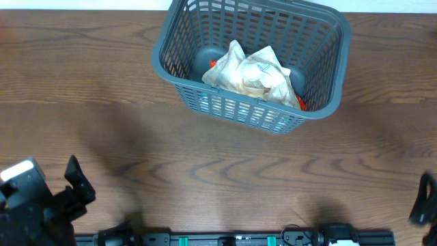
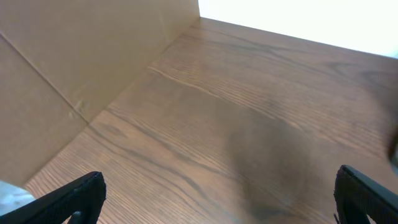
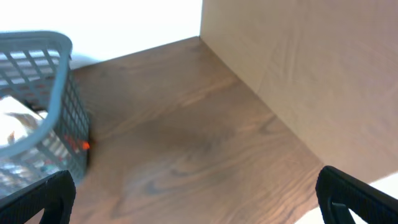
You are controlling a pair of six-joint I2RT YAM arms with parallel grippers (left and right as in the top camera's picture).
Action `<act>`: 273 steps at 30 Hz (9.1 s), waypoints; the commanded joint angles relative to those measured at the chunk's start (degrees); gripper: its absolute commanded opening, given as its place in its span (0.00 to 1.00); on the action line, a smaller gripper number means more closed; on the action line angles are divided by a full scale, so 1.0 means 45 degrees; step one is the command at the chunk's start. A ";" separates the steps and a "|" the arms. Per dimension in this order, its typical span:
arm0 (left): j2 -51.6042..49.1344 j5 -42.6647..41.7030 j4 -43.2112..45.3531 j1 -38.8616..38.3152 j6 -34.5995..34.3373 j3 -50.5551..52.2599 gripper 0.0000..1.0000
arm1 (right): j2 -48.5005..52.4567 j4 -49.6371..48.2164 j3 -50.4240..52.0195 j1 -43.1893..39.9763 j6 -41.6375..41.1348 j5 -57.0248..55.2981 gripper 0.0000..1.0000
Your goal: Pack container
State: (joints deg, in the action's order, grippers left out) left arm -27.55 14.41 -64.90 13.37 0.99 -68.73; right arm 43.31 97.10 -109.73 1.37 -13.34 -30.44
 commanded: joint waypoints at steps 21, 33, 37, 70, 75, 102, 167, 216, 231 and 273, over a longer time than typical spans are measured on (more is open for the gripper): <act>0.2492 0.0248 -0.0806 -0.1010 -0.1919 0.2113 0.99 | -0.5795 -0.0709 0.5731 -0.0121 0.0695 0.1540 0.99; 0.2492 0.0248 -0.1001 -0.1156 -0.1914 0.2132 0.99 | -0.5795 -0.0763 0.5736 -0.0121 0.0690 0.1545 0.99; 0.2492 0.0248 -0.1001 -0.1156 -0.1914 0.2132 0.99 | -0.5795 -0.0763 0.5736 -0.0121 0.0690 0.1545 0.99; 0.2492 0.0248 -0.1001 -0.1156 -0.1914 0.2132 0.99 | -0.7295 -0.6241 0.7101 -0.0758 0.0505 0.3041 0.99; 0.2492 0.0248 -0.1005 -0.1156 -0.1914 0.2132 0.99 | -0.8505 -1.0409 0.9865 -0.1855 0.0753 0.5187 0.99; 0.2492 0.0248 -0.1001 -0.1156 -0.1914 0.2132 0.99 | -0.9549 -2.1867 2.1886 -0.0340 0.1943 0.8723 0.99; 0.2492 -0.0840 0.0257 -0.1156 -0.1933 0.2307 0.99 | -0.9452 -2.0808 2.4315 -0.0189 0.2035 0.8626 0.99; 0.6091 -0.2759 1.4785 -0.3026 -0.3900 1.5222 0.99 | -0.9452 -2.0808 2.4315 -0.0189 0.2035 0.8626 0.99; 0.5882 -0.2769 1.3517 -0.3026 -0.3915 1.5222 0.99 | -0.9452 -2.0808 2.4315 -0.0189 0.2035 0.8626 0.99; 0.5717 -0.2769 1.3517 -0.3026 -0.3910 1.5222 0.99 | -0.9452 -2.0808 2.4315 -0.0189 0.2035 0.8626 0.99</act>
State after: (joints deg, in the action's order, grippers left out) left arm -1.52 0.43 -1.50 -0.08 -16.56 -1.15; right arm 0.80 3.20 -0.45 0.34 -4.95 8.78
